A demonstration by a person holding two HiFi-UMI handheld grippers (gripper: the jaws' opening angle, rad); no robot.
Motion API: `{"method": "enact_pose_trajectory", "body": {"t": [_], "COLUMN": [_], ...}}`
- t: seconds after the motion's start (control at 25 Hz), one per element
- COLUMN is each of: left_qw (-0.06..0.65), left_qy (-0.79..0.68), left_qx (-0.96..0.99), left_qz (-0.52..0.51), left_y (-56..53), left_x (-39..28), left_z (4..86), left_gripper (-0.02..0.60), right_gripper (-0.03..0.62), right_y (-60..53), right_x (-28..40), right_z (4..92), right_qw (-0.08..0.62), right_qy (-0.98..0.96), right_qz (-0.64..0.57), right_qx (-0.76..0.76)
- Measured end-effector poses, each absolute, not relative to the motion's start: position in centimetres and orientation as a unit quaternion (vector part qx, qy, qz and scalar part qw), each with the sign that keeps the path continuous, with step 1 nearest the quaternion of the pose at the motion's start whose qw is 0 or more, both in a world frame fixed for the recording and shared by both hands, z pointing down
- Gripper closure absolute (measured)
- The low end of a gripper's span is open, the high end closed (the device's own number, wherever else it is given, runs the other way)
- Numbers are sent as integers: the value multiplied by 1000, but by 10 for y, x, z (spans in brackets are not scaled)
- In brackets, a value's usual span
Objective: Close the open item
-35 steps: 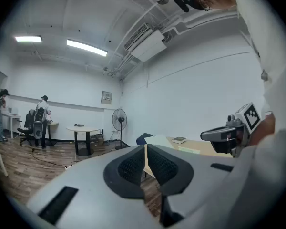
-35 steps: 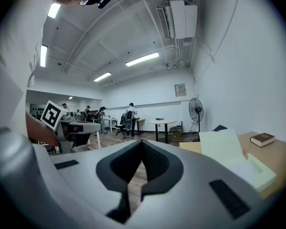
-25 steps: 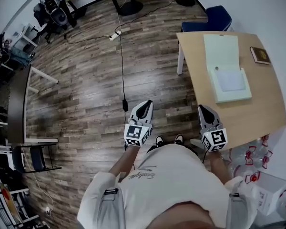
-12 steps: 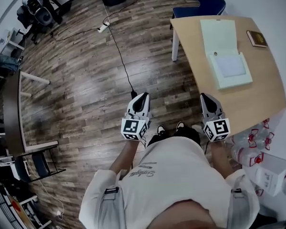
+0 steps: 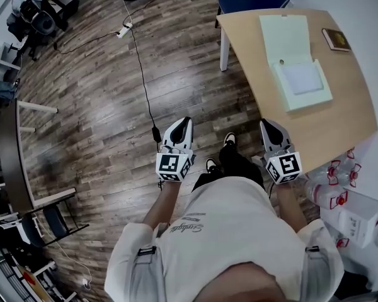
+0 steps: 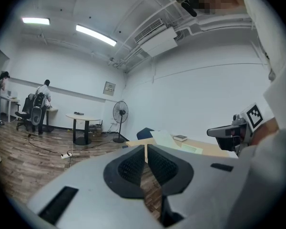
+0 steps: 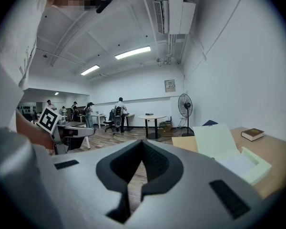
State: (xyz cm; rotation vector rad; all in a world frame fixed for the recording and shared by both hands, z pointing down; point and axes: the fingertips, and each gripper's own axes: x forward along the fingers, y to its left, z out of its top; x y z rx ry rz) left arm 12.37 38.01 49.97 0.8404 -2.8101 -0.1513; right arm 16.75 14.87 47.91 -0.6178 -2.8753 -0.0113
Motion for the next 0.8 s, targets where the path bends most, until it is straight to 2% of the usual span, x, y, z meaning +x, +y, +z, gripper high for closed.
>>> {"method": "enact_pose_trajectory", "body": {"t": [0.36,0.8], "left_qw": [124,102], "left_qy": [-954,-952], "left_qx": [270,288], "left_qz": [-34,-29], "left_y": [361,291], "left_x": [57,-53], "left_z": [500,470], "left_gripper": [554,554], "right_gripper": [599,599], "right_y": [129,90], "right_x": [81,-26], "right_z": [500,502], "right_qw": [103,87], "right_qy": [-968,-965], "right_qz": [6,24], "right_qx": [-229,-247]}}
